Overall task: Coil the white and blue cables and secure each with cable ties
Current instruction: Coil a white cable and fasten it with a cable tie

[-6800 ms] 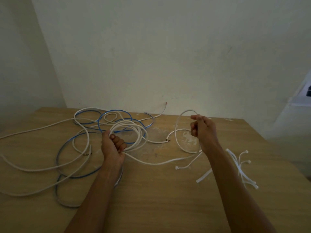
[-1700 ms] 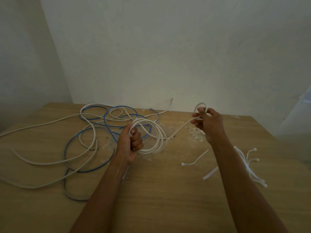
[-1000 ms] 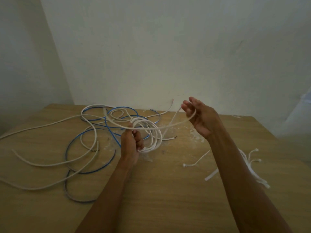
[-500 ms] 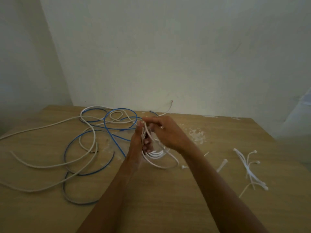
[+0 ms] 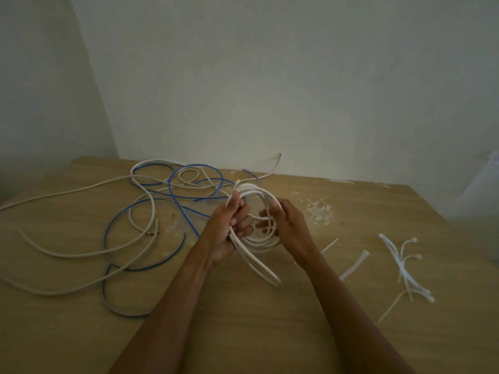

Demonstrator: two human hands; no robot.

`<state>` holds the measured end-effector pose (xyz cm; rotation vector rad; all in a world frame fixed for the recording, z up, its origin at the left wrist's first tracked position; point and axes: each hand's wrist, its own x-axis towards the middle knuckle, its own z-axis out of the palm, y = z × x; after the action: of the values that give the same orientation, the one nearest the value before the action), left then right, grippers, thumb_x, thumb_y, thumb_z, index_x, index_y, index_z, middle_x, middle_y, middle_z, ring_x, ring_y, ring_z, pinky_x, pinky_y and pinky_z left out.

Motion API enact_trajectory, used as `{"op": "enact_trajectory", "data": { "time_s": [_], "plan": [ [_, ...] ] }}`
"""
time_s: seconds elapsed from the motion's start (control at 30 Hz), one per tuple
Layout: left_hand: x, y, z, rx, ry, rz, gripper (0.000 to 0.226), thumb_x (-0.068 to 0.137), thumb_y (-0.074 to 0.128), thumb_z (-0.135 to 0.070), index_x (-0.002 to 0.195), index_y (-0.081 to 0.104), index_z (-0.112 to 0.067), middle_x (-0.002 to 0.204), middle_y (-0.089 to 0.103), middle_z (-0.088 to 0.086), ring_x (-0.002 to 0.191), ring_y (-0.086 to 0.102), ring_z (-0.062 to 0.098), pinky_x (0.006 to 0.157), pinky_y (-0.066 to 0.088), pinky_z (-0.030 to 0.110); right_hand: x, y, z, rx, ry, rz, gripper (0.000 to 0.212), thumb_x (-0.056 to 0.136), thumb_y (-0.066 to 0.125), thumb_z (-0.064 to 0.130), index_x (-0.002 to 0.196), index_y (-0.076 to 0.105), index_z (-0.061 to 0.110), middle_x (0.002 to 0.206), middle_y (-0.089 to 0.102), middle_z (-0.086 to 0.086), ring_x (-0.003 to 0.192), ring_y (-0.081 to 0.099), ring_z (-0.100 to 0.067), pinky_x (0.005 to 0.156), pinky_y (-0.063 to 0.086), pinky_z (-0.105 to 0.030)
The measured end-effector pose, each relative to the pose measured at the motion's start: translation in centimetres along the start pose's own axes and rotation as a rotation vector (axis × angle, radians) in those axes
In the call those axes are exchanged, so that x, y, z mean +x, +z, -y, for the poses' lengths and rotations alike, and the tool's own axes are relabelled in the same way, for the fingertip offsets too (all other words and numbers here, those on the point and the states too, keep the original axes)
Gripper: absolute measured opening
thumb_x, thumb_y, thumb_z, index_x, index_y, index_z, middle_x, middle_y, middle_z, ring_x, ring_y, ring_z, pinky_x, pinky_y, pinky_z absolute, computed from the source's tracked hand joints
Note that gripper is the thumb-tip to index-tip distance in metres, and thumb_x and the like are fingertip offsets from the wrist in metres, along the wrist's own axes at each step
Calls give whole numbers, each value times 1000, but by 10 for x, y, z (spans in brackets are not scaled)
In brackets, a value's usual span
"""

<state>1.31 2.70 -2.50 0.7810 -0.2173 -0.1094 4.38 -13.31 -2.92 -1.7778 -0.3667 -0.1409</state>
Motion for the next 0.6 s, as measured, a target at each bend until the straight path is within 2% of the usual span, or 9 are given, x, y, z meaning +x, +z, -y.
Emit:
{"op": "enact_trajectory", "data": {
  "time_s": [0.07, 0.1, 0.17, 0.23, 0.3, 0.4, 0.47, 0.53, 0.6],
  "plan": [
    [0, 2, 2, 33, -26, 7, 29, 96, 49, -40, 78, 48, -18, 50, 30, -8, 41, 27, 4, 41, 27, 19, -1, 3, -7, 37, -42, -82, 24, 107, 45, 26, 121, 60, 14, 78, 64, 5, 56, 64, -11, 56, 50, -32],
    [0, 4, 2, 53, -39, 2, 30, 97, 48, -40, 78, 46, -18, 51, 30, -8, 41, 27, 4, 41, 29, 19, 0, 4, -9, 29, -83, -129, 24, 107, 45, 25, 125, 59, 18, 77, 61, 10, 57, 59, -7, 57, 50, -33],
    [-1, 8, 3, 86, -53, -33, 31, 99, 46, -40, 77, 44, -19, 52, 31, -7, 43, 31, 6, 44, 35, 21, 1, 4, -9, -32, -158, -181, 28, 108, 43, 25, 131, 57, 27, 88, 64, 15, 73, 58, -4, 72, 53, -36],
    [-1, 9, 2, 90, -78, -72, 29, 97, 47, -38, 76, 44, -18, 56, 37, -4, 49, 41, 10, 51, 45, 25, 1, 1, -5, -111, -238, -195, 29, 108, 42, 21, 131, 60, 24, 112, 69, 11, 99, 63, -6, 91, 51, -32],
    [0, 7, 4, 175, -90, -103, 29, 99, 47, -34, 79, 47, -13, 59, 45, 0, 53, 50, 16, 59, 53, 31, 1, -3, -3, -178, -295, -204, 28, 108, 42, 18, 125, 64, 18, 118, 69, 8, 110, 64, -6, 96, 50, -31],
    [-2, 1, 3, 401, -99, -106, 31, 105, 41, -28, 88, 54, -6, 67, 60, 8, 60, 61, 21, 72, 57, 40, 2, -10, -5, -353, -351, -213, 30, 107, 41, 27, 125, 64, 19, 117, 70, 6, 107, 66, -9, 91, 51, -32],
    [-7, -1, -1, 533, -134, -67, 31, 107, 39, -25, 95, 58, -4, 83, 71, 12, 79, 71, 27, 84, 57, 42, 4, -15, -11, -500, -347, -208, 35, 105, 38, 38, 131, 59, 27, 116, 71, 3, 105, 68, -16, 85, 54, -35],
    [-11, -4, -4, 574, -177, -17, 30, 107, 40, -23, 101, 61, -2, 92, 73, 13, 97, 71, 32, 92, 56, 40, 4, -21, -14, -576, -362, -215, 38, 104, 36, 45, 134, 56, 33, 113, 71, 1, 103, 68, -21, 80, 56, -40],
    [-14, -4, -6, 500, -206, 23, 25, 102, 45, -22, 106, 62, -3, 86, 69, 9, 101, 70, 33, 94, 53, 41, 7, -25, -16, -586, -408, -205, 39, 104, 35, 47, 133, 57, 33, 110, 71, 0, 99, 69, -23, 76, 56, -44]
  ]
}}
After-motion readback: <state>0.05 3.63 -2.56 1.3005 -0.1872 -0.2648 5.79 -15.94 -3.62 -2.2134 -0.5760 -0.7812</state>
